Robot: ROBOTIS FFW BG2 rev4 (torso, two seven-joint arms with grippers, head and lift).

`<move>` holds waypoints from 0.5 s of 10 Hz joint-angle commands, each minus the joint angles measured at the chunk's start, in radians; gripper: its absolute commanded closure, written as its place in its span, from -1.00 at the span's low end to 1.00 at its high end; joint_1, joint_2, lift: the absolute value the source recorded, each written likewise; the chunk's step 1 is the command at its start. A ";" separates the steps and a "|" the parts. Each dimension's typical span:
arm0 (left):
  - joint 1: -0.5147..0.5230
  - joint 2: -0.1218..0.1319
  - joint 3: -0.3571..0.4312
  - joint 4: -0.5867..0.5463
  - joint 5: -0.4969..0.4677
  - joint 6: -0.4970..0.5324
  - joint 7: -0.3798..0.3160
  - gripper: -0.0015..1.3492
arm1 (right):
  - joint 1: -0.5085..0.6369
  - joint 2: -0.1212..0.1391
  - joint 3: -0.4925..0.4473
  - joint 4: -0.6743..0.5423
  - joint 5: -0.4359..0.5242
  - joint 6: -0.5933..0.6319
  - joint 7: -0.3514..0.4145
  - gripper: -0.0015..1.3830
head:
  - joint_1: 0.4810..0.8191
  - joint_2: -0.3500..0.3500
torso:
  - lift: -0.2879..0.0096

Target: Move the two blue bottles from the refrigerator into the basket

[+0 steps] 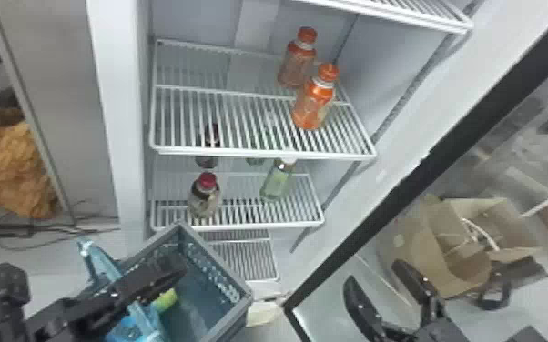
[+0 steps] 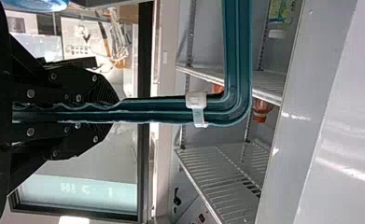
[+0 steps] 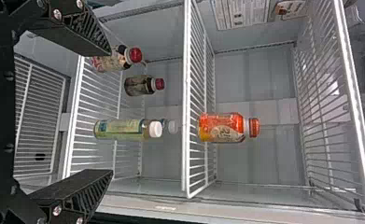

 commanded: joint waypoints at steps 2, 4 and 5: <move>0.000 0.000 0.000 0.000 0.000 0.001 0.000 0.78 | -0.003 -0.003 0.004 0.006 -0.001 -0.001 0.000 -0.78 | 0.27 -1.00 | 0.87; -0.002 0.000 0.002 0.000 0.002 -0.001 0.000 0.78 | -0.006 -0.008 0.010 0.011 -0.005 0.002 0.000 -0.78 | 0.27 -1.00 | 0.87; -0.007 0.000 0.002 0.000 0.002 -0.001 0.000 0.78 | -0.008 -0.008 0.012 0.011 -0.007 -0.001 0.000 -0.78 | 0.27 -1.00 | 0.87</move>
